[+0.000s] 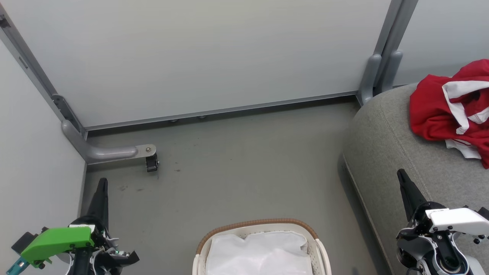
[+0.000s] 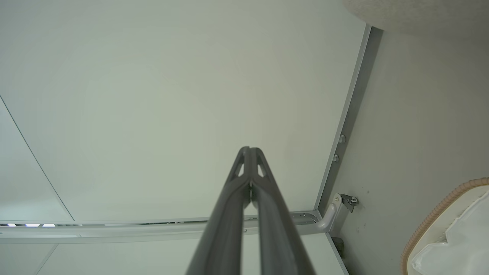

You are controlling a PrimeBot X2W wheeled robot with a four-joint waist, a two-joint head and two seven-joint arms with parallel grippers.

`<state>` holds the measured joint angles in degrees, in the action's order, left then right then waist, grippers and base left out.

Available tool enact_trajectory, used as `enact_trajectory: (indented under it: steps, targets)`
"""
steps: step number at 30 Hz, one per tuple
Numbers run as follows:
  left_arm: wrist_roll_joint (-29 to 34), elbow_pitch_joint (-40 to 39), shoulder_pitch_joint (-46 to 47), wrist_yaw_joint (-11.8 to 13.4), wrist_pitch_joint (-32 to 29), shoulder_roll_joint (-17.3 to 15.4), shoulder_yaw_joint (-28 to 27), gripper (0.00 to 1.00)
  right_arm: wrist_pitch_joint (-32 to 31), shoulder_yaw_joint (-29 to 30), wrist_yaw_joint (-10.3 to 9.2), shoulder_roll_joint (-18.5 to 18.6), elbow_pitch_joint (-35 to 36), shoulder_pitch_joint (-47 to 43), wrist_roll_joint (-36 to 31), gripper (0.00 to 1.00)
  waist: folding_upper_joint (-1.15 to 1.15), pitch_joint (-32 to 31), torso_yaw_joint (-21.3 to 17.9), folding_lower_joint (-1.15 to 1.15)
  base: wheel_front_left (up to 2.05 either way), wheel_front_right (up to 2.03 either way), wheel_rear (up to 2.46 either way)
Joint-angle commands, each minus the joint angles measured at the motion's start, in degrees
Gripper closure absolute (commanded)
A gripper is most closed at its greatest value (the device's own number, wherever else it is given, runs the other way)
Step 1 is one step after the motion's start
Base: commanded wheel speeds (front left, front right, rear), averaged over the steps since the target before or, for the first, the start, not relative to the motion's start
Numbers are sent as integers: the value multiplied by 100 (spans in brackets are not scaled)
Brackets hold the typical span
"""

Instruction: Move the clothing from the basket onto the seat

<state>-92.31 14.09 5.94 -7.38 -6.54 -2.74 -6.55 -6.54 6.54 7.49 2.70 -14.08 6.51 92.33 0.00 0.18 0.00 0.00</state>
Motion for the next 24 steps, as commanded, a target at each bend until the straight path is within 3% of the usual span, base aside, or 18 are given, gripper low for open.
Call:
enact_trajectory:
  steps: [1,24]
  targets:
    - [-20,-11,62,-29,-18,-25,-11,100,-18,11,0,34,21,-60,18,100,0,0,0,0,0,0,0]
    - [-20,-12,62,-29,-17,-25,-11,100,-17,10,0,34,21,-60,18,100,0,0,0,0,0,0,0]
